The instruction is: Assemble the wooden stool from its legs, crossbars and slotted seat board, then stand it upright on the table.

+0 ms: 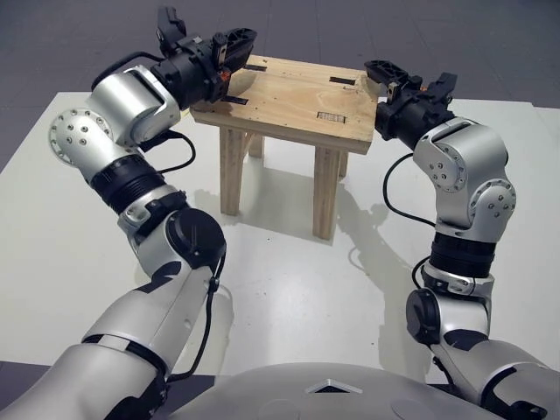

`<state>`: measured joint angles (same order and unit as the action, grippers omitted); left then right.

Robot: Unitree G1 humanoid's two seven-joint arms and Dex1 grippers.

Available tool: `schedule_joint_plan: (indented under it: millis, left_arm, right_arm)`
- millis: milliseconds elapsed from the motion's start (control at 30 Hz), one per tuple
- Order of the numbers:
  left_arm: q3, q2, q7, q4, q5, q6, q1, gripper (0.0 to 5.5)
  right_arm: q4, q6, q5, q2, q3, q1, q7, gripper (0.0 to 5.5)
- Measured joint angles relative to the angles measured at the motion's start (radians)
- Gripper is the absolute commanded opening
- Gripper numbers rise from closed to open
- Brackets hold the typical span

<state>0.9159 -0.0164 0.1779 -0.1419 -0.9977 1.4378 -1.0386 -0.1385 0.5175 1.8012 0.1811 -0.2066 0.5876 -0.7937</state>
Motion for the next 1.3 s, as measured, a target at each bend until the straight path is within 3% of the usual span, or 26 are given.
schedule_joint_plan:
  millis: [133, 300, 500, 667, 767, 900, 1000, 1133, 1300]
  left_arm:
    - [-0.09, 0.023, -0.144, 0.124, -0.049, -0.103, 0.115, 2.34]
    - [-0.256, 0.031, -0.325, 0.251, 0.009, -0.366, 0.232, 3.07]
    - [-0.425, -0.008, -0.444, 0.333, 0.165, -0.663, 0.31, 4.03]
    - [-0.493, -0.063, -0.406, 0.403, 0.383, -0.939, 0.315, 4.82]
    - [-0.497, -0.124, -0.372, 0.4, 0.504, -1.038, 0.323, 5.31]
    - [-0.499, -0.2, -0.333, 0.326, 0.65, -1.153, 0.356, 5.36]
    - [-0.512, -0.273, -0.291, 0.153, 0.802, -1.298, 0.421, 5.36]
    - [-0.499, -0.286, -0.151, -0.047, 0.919, -1.388, 0.483, 5.36]
    - [-0.486, -0.315, -0.056, -0.198, 0.956, -1.481, 0.489, 5.36]
  right_arm:
    - [-0.02, 0.049, -0.104, 0.019, 0.039, -0.01, 0.127, 4.64]
    - [-0.08, 0.115, -0.356, 0.111, 0.107, -0.034, 0.327, 5.34]
    - [-0.135, 0.112, -0.696, 0.207, 0.189, -0.036, 0.54, 5.4]
    - [-0.207, -0.026, -1.035, 0.287, 0.193, -0.044, 0.615, 5.4]
    - [-0.205, -0.154, -1.311, 0.322, 0.237, -0.045, 0.603, 5.4]
    - [-0.114, -0.288, -1.637, 0.328, 0.308, -0.042, 0.514, 5.4]
    - [0.094, -0.368, -1.895, 0.322, 0.346, -0.02, 0.386, 5.4]
    - [0.337, -0.495, -2.062, 0.3, 0.334, 0.002, 0.249, 5.4]
    - [0.491, -0.616, -2.114, 0.265, 0.254, 0.014, 0.141, 5.4]
